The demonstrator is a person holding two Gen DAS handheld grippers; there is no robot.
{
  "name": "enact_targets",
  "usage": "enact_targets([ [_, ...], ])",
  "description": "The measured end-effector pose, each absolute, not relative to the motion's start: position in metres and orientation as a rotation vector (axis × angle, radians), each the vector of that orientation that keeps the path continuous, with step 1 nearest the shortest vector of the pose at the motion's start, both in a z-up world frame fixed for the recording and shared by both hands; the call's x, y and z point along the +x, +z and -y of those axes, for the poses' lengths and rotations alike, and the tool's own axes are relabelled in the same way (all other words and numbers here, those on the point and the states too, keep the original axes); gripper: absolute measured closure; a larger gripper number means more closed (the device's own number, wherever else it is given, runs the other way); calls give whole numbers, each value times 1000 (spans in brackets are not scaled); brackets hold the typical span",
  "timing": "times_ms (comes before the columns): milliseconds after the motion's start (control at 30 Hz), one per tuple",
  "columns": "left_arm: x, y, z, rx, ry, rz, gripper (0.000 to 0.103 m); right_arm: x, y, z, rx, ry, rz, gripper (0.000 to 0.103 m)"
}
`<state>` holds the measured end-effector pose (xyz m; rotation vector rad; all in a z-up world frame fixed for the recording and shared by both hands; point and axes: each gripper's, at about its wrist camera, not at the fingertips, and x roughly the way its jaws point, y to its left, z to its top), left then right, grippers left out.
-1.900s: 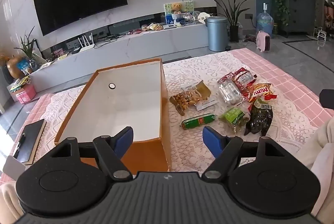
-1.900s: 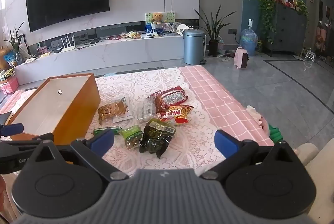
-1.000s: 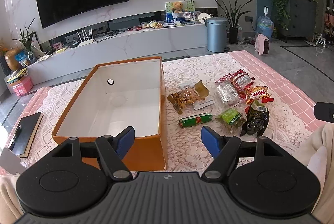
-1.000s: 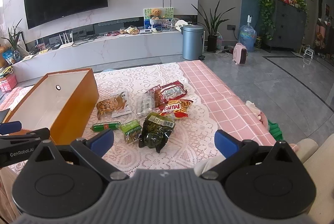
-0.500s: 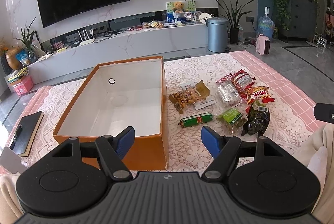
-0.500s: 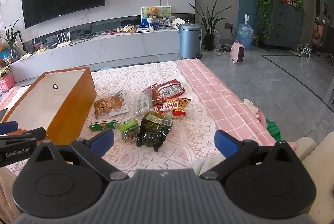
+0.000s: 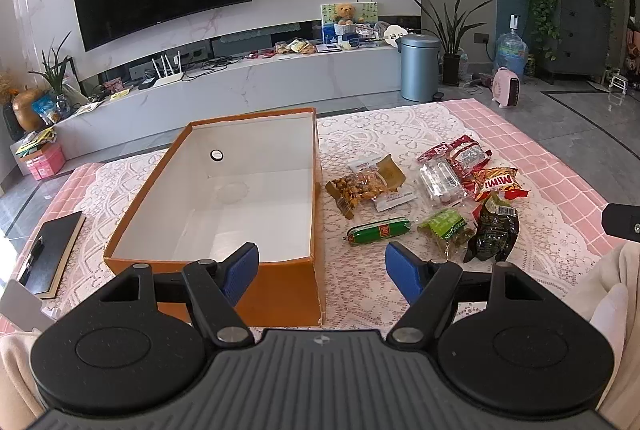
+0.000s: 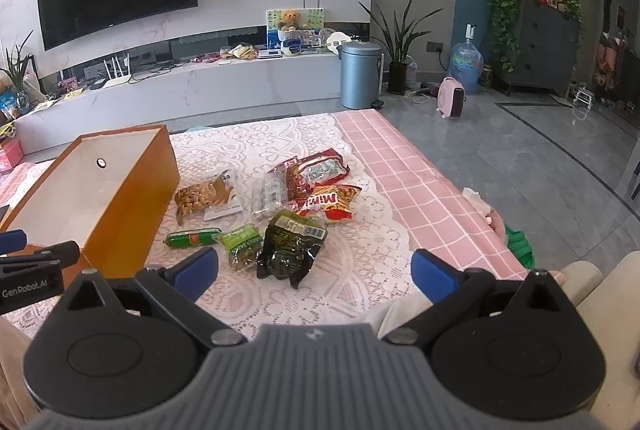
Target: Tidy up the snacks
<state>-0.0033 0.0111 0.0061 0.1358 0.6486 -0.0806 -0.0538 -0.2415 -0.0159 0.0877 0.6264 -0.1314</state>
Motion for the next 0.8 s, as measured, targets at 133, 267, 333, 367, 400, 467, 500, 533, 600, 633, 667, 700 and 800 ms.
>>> enact_targets([
  [133,-3,6,-11,135,-80,-649,17,-53,-16,242,93,-134,-632,3],
  [267,-4,6,-10,135,-80,-649,18,-52,-16,242,94,-136,-635,3],
  [333,-4,5,-10,135,-79,-650,17,-52,-16,242,94,-135,-634,3],
  [367,-4,5,-10,135,-80,-650,18,-52,-16,242,94,-135,-635,3],
  [400,-4,5,-11,135,-79,-650,17,-52,-16,242,94,-135,-635,3],
  [467,-4,5,-11,135,-79,-649,18,-52,-16,242,95,-136,-638,3],
  [500,-4,6,-10,134,-79,-650,18,-51,-16,242,96,-136,-638,3],
  [533,-4,6,-11,135,-79,-650,17,-51,-16,242,97,-136,-639,3],
  [600,-4,5,-11,135,-80,-650,18,-51,-17,242,97,-136,-639,3],
  [633,-4,5,-11,135,-79,-650,18,-51,-17,242,97,-137,-639,3],
  [667,-4,5,-11,134,-80,-651,18,-51,-17,242,97,-136,-639,3],
  [700,-4,5,-11,134,-80,-651,18,-51,-17,242,97,-136,-639,3],
  [800,-4,5,-12,133,-80,-651,18,-51,-18,242,99,-140,-638,3],
])
